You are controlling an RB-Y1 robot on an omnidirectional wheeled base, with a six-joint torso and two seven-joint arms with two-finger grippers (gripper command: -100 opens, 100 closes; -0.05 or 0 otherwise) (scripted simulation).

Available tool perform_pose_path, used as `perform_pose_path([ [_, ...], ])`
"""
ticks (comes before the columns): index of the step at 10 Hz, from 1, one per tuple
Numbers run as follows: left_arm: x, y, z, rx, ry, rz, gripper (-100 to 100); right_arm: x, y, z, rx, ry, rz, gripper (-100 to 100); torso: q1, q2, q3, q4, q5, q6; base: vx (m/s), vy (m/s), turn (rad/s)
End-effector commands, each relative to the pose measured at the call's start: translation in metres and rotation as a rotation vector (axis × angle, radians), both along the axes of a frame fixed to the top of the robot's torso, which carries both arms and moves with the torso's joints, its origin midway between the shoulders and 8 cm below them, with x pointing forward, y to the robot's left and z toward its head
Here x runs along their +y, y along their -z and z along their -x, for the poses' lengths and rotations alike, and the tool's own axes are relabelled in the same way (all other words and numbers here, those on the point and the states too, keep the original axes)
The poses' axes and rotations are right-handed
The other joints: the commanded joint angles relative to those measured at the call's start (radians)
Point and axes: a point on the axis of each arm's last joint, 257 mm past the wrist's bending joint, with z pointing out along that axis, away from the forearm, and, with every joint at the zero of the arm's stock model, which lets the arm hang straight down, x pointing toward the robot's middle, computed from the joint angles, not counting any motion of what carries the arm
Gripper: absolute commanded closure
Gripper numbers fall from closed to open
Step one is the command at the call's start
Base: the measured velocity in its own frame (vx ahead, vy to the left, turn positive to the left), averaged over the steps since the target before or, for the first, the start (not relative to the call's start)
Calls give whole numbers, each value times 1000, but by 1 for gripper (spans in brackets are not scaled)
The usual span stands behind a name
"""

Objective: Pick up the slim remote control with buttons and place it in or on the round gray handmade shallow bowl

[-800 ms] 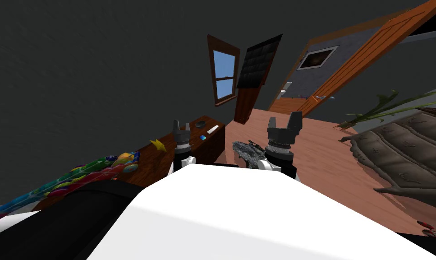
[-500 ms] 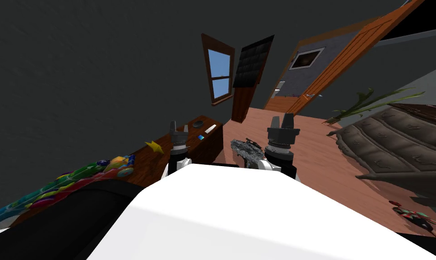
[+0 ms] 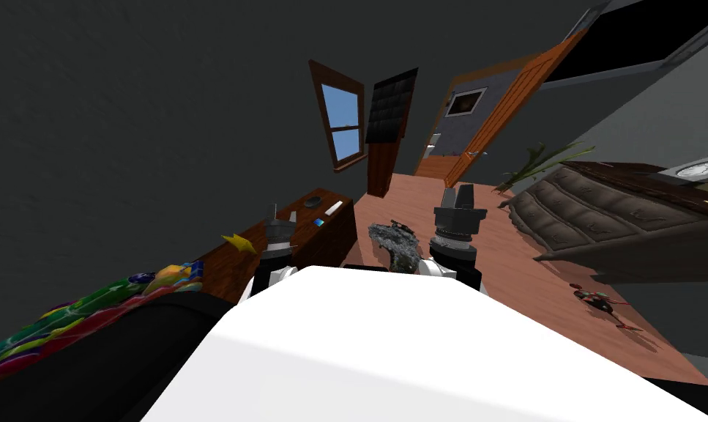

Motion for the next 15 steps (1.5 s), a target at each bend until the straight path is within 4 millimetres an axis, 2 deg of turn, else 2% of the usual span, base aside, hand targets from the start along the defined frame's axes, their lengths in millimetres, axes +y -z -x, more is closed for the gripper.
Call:
perform_pose_path([
  [1,18,11,8,59,-24,15,-100,0,0,0,0,0,0,0,0,0,0,0,0,0,-44,-33,-223],
  [2,32,20,14,110,-43,27,-100,0,0,0,0,0,0,0,0,-1,-1,0,0,0,-52,-46,-319],
  [3,34,21,16,113,-47,31,-100,0,0,0,0,0,0,0,0,-1,-1,0,0,0,-37,-32,-86],
  [4,51,31,24,167,-69,51,-100,0,0,0,0,0,0,0,1,-2,-1,0,0,0,-30,-38,-183],
  [5,51,31,24,167,-69,51,-100,0,0,0,0,0,0,0,1,-2,-1,-1,0,0,-22,-26,-113],
  [6,66,39,32,214,-88,74,-100,0,0,0,0,0,0,0,1,-3,-2,-1,0,0,-20,-37,-182],
  [7,67,41,34,224,-92,74,-100,0,0,0,0,0,0,0,1,-3,-2,-1,0,0,-11,-30,-126],
  [8,82,50,42,275,-112,100,-100,0,0,0,0,0,0,0,1,-4,-2,-1,0,0,3,-37,-228],
  [9,83,52,44,282,-115,102,-100,0,0,0,0,0,0,0,1,-4,-3,-1,0,0,0,-30,-119],
  [10,98,62,54,336,-136,132,-100,0,0,0,0,0,0,0,1,-5,-3,-1,0,0,7,-42,-229],
  [11,99,63,56,342,-139,133,-100,0,0,0,0,0,0,0,1,-5,-3,-1,0,0,8,-31,-110],
  [12,112,72,65,393,-158,161,-100,0,0,0,0,0,0,0,1,-5,-3,-1,0,0,18,-37,-228],
  [15,127,87,83,466,-188,208,-100,0,0,0,0,0,0,0,2,-7,-4,-2,0,0,32,-28,-145],
])
